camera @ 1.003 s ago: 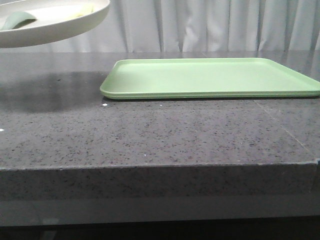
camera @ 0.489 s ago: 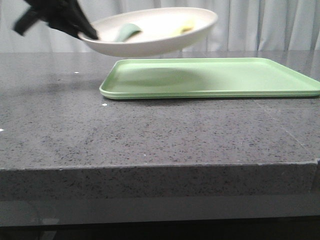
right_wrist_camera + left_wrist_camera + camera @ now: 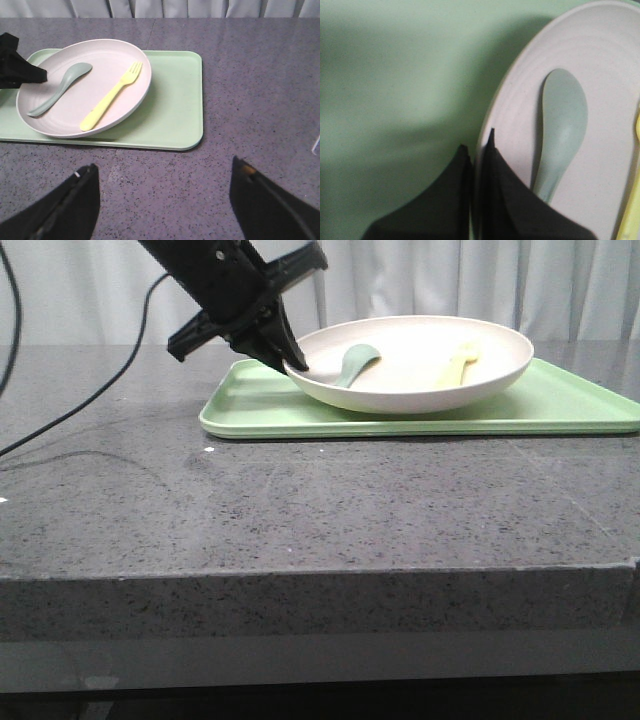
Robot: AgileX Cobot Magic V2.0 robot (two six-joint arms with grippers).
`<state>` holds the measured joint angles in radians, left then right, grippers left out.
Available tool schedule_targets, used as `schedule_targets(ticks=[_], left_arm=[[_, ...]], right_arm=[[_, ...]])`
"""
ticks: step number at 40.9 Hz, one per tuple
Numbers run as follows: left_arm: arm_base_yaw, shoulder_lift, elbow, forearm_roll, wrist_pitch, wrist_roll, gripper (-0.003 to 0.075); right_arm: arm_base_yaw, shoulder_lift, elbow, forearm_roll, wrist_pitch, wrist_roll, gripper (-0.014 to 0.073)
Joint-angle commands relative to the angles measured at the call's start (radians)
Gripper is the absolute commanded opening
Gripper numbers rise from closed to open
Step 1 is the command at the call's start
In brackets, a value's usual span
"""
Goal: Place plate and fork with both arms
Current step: 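Carry the plate over the green tray and lower it onto the tray, then open the left gripper to release the plate and raise it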
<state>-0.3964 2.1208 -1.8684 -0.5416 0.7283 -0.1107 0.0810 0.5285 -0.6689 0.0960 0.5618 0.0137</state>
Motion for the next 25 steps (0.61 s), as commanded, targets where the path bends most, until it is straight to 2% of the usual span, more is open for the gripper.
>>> schedule_targets(ticks=[1,11,18,25], left_arm=[[-0.012,-0.062,-0.049,-0.028,-0.121,-0.054,-0.0018],[-0.016,-0.062,-0.049,-0.017,-0.124,-0.056,-0.0018],[-0.041,-0.059,-0.049,0.119,-0.106,-0.139,-0.0018],[-0.056,-0.052,-0.049,0.142,-0.118,-0.177,-0.0018]], right_arm=[[-0.004,0.009,-0.034,-0.007,-0.067,-0.007,0.0565],[-0.004,0.009,-0.034,-0.007,-0.069,-0.007,0.0565],[-0.004,0.009,-0.034,-0.007,-0.071,-0.007,0.0565],[-0.004,0.009,-0.034,-0.007,-0.071,-0.007,0.0565]])
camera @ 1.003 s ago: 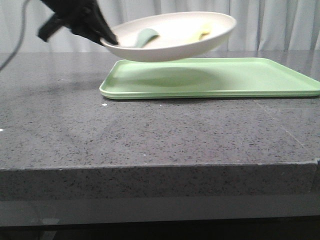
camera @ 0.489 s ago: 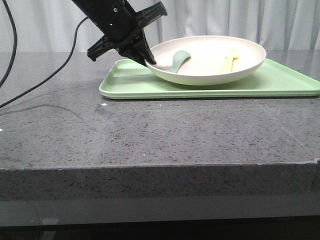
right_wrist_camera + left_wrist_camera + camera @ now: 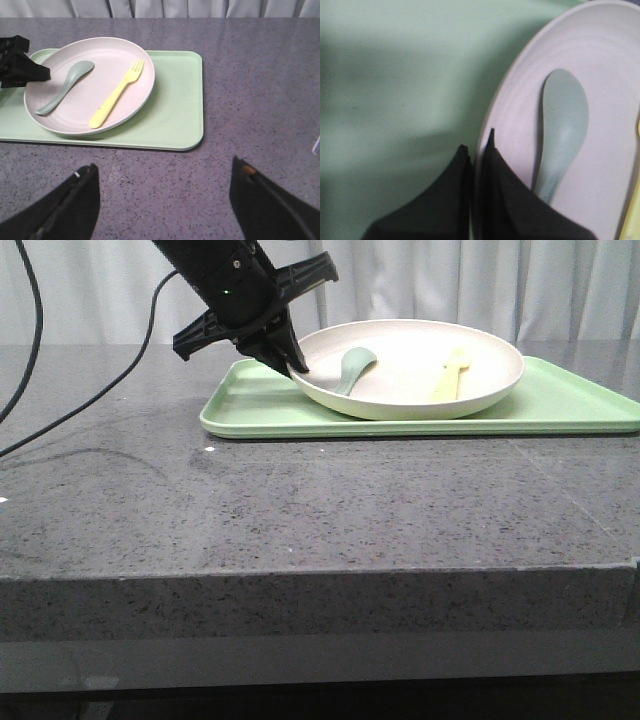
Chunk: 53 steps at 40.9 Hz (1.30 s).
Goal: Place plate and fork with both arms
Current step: 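Open the left gripper to release the plate and raise it, then withdraw the left gripper away from the tray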
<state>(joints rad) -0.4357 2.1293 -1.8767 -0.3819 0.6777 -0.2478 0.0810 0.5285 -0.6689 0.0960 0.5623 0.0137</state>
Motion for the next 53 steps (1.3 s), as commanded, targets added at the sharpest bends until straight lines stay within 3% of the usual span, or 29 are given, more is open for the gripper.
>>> schedule_targets(ticks=[1,16,26,36,47,53], left_arm=[[-0.018,-0.061,-0.041,-0.015,-0.074,-0.047,-0.0018],[-0.021,-0.059,-0.041,-0.007,-0.076,-0.073,0.0001],[-0.021,-0.059,-0.041,-0.006,-0.07,-0.073,0.0188],[-0.021,-0.069,-0.041,-0.006,-0.041,-0.064,0.0278],[-0.021,-0.165,-0.041,0.001,0.055,0.078,0.0254],[-0.021,-0.217,-0.041,0.102,0.076,0.083,0.0134]], right_arm=[[-0.004,0.009,-0.034,-0.007,-0.072,-0.007,0.0565],[-0.004,0.009,-0.034,-0.007,-0.072,-0.007,0.0565],[-0.004,0.009,-0.034,-0.007,-0.072,-0.007,0.0565],[-0.004,0.009,-0.034,-0.007,-0.072,-0.007,0.0565],[-0.004,0.009,-0.034,-0.007,-0.072,-0.007,0.0565],[-0.004,0.009,-0.034,-0.007,-0.072,-0.007,0.0565]])
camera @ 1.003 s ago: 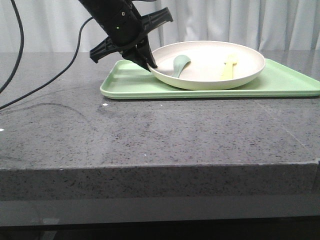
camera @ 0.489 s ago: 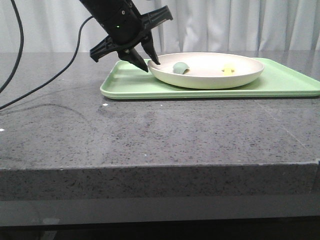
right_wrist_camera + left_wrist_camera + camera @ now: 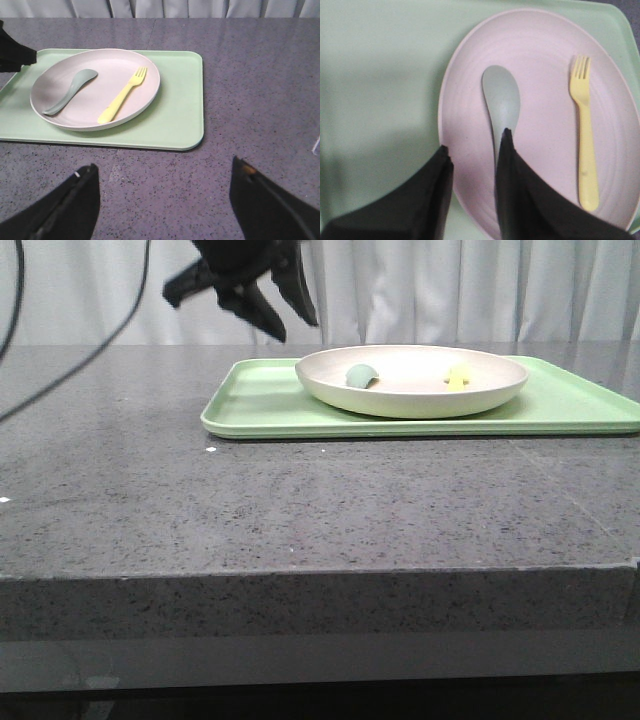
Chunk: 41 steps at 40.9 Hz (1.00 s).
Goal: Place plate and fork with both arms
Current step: 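Withdraw the left gripper away from the tray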
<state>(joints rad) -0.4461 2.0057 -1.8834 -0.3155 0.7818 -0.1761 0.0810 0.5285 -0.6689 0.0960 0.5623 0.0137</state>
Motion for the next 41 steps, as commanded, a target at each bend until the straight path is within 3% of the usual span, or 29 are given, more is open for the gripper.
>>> schedule_targets(ticks=[1,8,35,41], left_arm=[[-0.011,-0.102,-0.032,0.051,-0.022,0.012,0.011],[-0.011,-0.194,0.036,0.154,-0.041,0.012,-0.0019],[-0.011,-0.936,0.991,0.362,-0.638,0.018,-0.0018],[-0.011,-1.136,1.169,0.403,-0.683,0.019,-0.0018]], right_arm=[[-0.004,0.009,-0.034,-0.007,-0.072,-0.007,0.0565],[-0.004,0.009,-0.034,-0.007,-0.071,-0.007,0.0565],[-0.004,0.009,-0.034,-0.007,-0.072,-0.007,0.0565],[-0.004,0.009,-0.034,-0.007,-0.072,-0.007,0.0565]])
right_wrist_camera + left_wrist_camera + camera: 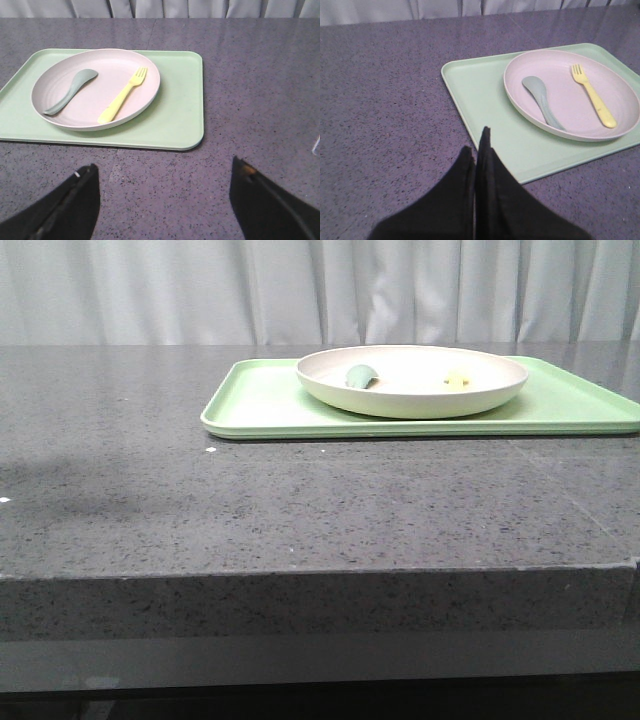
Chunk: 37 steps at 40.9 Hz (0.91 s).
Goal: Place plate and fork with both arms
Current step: 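Withdraw the left gripper away from the tray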
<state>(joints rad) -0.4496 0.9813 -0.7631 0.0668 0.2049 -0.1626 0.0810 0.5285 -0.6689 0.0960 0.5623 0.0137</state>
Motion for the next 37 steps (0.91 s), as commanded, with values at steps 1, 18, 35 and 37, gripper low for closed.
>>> schedule_targets(ticks=[1,18,35,37], left_arm=[[-0.007,-0.149,0.077,0.021,-0.107,0.005,-0.0018],[-0.007,-0.601,0.311,0.041,-0.084,0.005,-0.0018],[-0.007,-0.637,0.313,0.041,-0.082,0.005,-0.0018],[-0.007,-0.637,0.313,0.041,-0.082,0.005,-0.0018]], right_arm=[[-0.004,0.009,-0.034,-0.007,-0.072,-0.007,0.0565],[-0.004,0.105,-0.055,0.031,-0.107,-0.007,0.0564],[0.156,0.613,-0.444,0.065,-0.052,-0.004,0.052],[0.176,0.681,-0.488,0.065,-0.039,0.005,0.0484]])
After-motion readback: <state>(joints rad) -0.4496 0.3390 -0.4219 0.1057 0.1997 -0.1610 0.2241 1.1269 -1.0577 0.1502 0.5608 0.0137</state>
